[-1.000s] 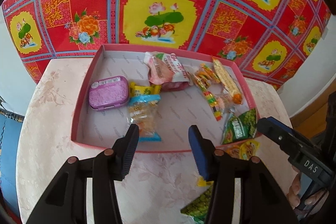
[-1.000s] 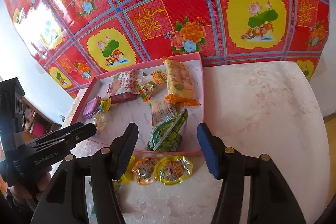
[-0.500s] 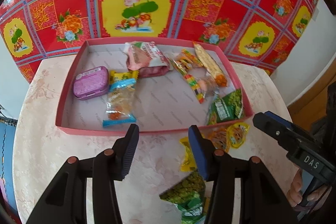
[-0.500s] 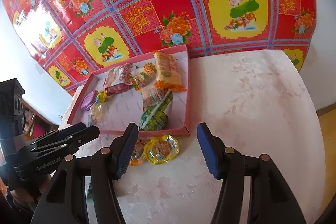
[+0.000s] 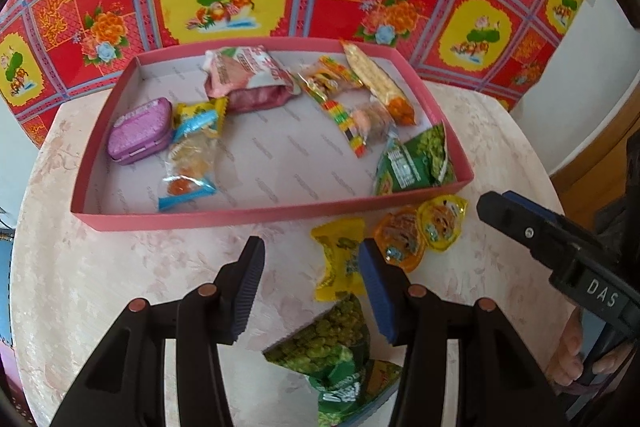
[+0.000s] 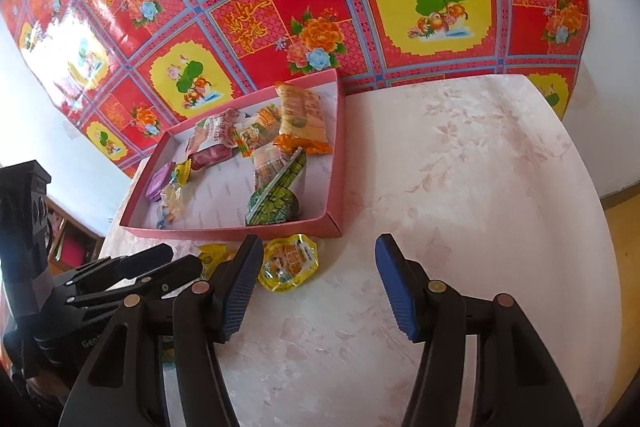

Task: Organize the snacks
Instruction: 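Close the left gripper on the yellow candy pack while the right moves toward the jelly cups, then grasp the yellow jelly cup with the right gripper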

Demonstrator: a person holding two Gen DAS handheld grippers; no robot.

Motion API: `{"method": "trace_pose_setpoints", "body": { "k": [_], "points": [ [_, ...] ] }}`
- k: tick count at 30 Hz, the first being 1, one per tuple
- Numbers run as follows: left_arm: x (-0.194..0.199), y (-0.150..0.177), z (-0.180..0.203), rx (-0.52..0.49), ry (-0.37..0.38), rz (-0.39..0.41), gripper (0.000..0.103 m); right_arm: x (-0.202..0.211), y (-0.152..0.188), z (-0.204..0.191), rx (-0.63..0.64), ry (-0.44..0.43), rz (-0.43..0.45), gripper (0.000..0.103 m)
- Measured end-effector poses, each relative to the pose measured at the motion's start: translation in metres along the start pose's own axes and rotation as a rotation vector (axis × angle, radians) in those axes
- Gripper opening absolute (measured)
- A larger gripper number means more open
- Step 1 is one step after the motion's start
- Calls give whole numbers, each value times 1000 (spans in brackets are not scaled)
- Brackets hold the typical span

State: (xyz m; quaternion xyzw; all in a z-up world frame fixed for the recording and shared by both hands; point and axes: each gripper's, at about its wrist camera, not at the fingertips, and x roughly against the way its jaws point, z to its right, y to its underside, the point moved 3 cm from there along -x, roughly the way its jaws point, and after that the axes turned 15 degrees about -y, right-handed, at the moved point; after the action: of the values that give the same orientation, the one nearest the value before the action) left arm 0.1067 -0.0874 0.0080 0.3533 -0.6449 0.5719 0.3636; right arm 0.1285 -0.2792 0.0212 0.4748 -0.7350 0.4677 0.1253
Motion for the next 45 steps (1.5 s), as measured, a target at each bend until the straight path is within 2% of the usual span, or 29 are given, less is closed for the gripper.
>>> {"method": "trace_pose_setpoints", "body": {
  "k": [6,8,11,17,22,39,45],
  "points": [
    [-7,4,13,-35,-5,-15,51,4,2,7,-24,3,5,60],
    [-9,4,16,-43,-6,-15,42,4,3,8,-29,-1,4,60],
    [-9,3,19,-55,-25,-2,35,4,3,9,-35,-3,4,60],
    [-9,1,20,-64,-33,15,25,4,4,13,-47,-5,1,60],
    [-10,1,18,-55,-25,17,21,2,5,13,-50,-6,-4,60],
    [11,4,-25,57,-35,76,21,-14,8,-4,-11,-13,-46,59],
    [14,9,-46,102,-44,81,21,-24,9,-8,-10,-4,-65,47]
  ]
}}
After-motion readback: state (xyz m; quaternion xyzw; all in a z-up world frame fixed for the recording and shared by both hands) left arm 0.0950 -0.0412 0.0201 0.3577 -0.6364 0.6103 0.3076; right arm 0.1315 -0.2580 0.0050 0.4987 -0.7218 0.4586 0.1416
